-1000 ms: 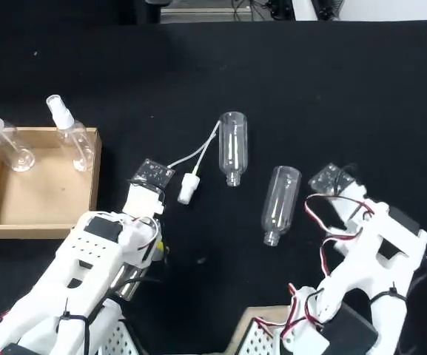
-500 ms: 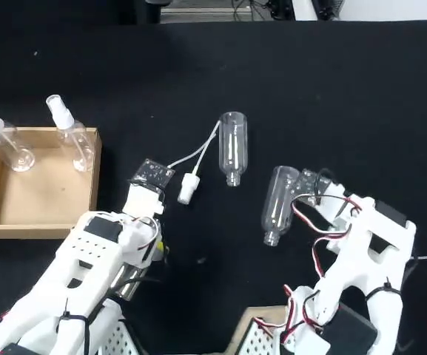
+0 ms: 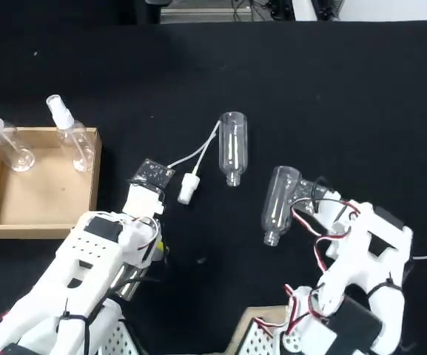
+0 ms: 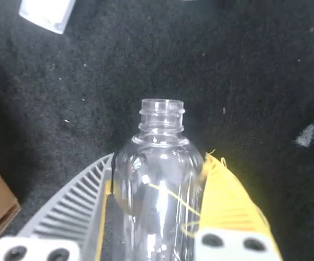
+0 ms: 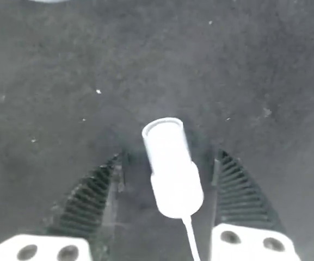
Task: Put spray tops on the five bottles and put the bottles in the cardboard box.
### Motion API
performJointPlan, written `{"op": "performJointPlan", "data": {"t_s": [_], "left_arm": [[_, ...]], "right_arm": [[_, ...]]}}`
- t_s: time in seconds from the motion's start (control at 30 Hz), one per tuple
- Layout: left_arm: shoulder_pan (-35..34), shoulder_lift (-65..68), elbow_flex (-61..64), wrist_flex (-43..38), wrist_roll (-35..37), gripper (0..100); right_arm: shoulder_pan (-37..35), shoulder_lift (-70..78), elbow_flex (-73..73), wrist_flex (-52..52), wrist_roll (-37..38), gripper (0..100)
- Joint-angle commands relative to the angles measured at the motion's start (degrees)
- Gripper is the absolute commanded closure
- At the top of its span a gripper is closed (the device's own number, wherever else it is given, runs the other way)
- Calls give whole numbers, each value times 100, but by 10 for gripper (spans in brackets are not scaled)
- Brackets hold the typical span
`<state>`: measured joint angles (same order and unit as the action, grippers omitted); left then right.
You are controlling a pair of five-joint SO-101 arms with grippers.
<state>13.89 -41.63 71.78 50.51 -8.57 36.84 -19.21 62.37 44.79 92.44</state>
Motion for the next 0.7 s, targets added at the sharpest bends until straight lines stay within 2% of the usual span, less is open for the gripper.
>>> {"op": "performJointPlan", "data": {"t_s": [0.0,0.07,0.2,0.27,0.37,0.5,0.67], "left_arm": [[-75,26,84,53,-35,970],[-75,26,84,53,-35,970],[-75,26,84,53,-35,970],[-75,26,84,53,-35,970],[-75,26,84,18,-35,970],[-57,26,-268,114,0,970],[4,18,-1420,1363,-35,970]], "right_arm": [[220,312,-101,-369,35,815],[237,391,-198,-360,35,852],[343,391,-338,-360,26,994],[404,382,-549,-264,-255,981],[387,224,-1270,387,-932,988],[88,-251,-2651,1952,-2259,988],[-571,-822,-4312,3710,-4105,988]]}}
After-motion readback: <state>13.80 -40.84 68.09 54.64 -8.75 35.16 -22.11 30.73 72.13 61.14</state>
